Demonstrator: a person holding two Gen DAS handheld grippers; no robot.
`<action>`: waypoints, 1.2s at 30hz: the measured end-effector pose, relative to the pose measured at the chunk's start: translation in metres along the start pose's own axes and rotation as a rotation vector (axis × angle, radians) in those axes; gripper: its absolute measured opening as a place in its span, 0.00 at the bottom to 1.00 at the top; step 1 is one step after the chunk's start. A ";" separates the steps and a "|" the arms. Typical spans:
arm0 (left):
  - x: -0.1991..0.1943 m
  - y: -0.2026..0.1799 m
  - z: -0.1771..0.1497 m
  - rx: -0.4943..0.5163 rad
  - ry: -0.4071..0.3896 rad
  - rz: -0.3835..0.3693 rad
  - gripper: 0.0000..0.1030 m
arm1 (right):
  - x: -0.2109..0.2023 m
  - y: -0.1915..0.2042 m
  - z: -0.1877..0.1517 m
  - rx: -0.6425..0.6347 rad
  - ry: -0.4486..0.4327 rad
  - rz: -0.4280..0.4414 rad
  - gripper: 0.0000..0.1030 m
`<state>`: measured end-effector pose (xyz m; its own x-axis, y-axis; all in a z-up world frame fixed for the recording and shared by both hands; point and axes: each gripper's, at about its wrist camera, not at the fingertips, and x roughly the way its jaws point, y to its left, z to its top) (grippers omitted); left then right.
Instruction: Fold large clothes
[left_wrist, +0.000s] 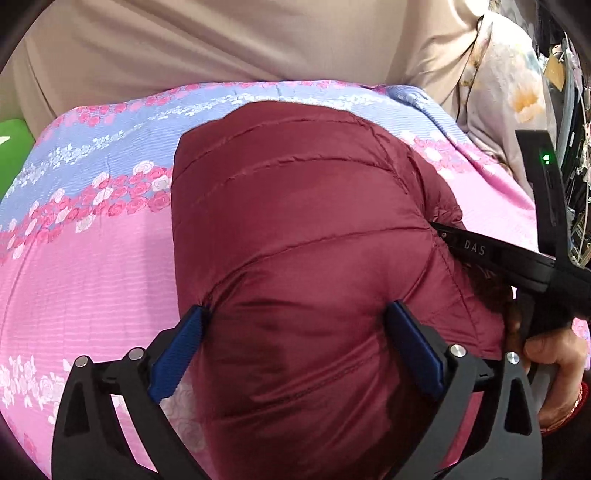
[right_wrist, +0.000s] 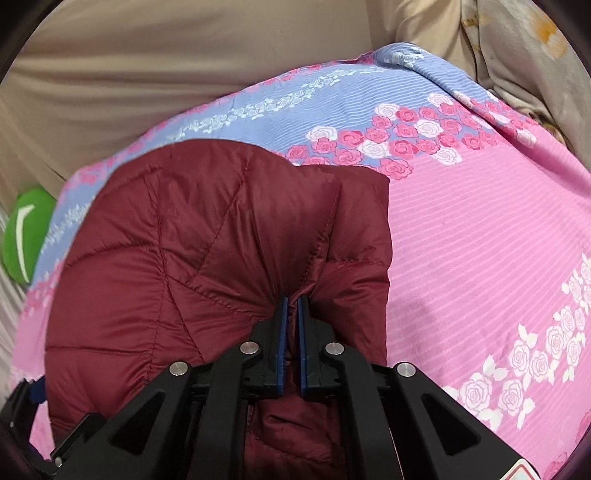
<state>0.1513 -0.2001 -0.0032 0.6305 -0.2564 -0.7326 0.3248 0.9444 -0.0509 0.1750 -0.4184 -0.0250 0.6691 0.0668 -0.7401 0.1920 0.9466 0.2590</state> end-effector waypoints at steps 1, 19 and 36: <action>0.003 0.000 -0.001 -0.001 0.002 0.005 0.95 | 0.001 0.003 -0.001 -0.018 -0.004 -0.014 0.01; 0.010 0.004 -0.002 -0.017 0.013 0.030 0.96 | -0.102 0.019 -0.071 -0.128 0.004 0.004 0.09; -0.016 0.055 -0.004 -0.201 0.068 -0.151 0.95 | -0.099 -0.019 -0.068 0.034 0.012 0.090 0.50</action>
<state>0.1563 -0.1435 0.0033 0.5347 -0.3892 -0.7501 0.2606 0.9203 -0.2917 0.0559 -0.4216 0.0008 0.6759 0.1554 -0.7204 0.1555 0.9254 0.3455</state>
